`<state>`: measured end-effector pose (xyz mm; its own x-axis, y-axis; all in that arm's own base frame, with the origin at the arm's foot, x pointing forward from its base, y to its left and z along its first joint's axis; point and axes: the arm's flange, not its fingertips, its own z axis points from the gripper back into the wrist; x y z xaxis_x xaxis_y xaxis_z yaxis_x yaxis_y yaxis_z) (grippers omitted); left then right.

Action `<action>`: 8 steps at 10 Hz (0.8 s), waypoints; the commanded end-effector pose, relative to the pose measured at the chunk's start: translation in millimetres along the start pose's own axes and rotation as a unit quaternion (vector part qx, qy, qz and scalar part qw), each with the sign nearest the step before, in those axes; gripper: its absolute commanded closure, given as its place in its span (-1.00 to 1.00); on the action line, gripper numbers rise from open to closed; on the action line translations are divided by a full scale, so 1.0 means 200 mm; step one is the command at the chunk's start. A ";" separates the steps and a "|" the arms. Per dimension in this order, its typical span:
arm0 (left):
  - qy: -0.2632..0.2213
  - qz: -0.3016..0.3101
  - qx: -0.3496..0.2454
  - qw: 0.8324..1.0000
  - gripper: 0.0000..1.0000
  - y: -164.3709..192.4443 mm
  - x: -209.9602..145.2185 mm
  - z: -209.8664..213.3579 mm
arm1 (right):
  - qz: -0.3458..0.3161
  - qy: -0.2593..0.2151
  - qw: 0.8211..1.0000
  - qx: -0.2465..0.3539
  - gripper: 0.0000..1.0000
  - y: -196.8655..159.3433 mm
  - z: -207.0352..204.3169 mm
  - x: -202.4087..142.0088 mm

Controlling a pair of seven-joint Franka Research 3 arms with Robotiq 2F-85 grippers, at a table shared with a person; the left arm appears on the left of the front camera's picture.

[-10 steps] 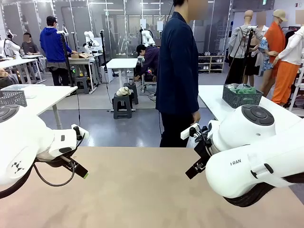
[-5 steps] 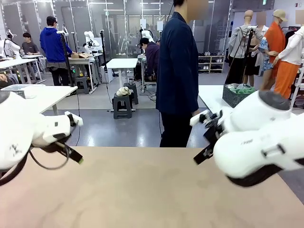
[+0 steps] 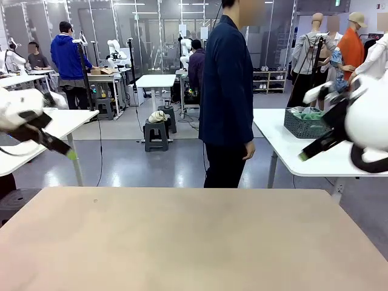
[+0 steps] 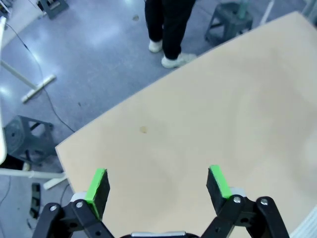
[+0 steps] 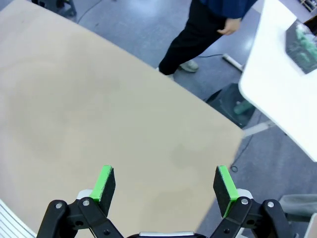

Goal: Fold the towels and place them in the basket.
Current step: When a person lays out a Towel with hook on the table, fold it in half twice.

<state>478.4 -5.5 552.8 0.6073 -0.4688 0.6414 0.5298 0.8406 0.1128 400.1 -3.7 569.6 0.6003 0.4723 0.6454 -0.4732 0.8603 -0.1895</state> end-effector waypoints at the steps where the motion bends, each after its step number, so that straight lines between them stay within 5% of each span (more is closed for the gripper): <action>1: -0.007 0.003 -0.017 1.000 -1.00 0.22 0.05 0.22 | 0.013 0.013 1.000 0.003 -1.00 -0.13 0.20 0.02; 5: -0.027 0.002 0.005 1.000 -1.00 0.44 0.09 0.87 | 0.003 0.010 1.000 -0.013 -1.00 -0.27 0.76 0.03; 8: -0.020 -0.019 0.014 1.000 -1.00 0.42 0.09 1.13 | -0.012 -0.002 0.999 -0.033 -1.00 -0.31 1.14 -0.02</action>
<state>406.2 119.6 741.0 0.5615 -0.4519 0.6932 0.5112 0.8482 0.1388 287.9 -95.7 742.0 0.6050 0.4396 0.6639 -0.4180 0.8850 -0.2051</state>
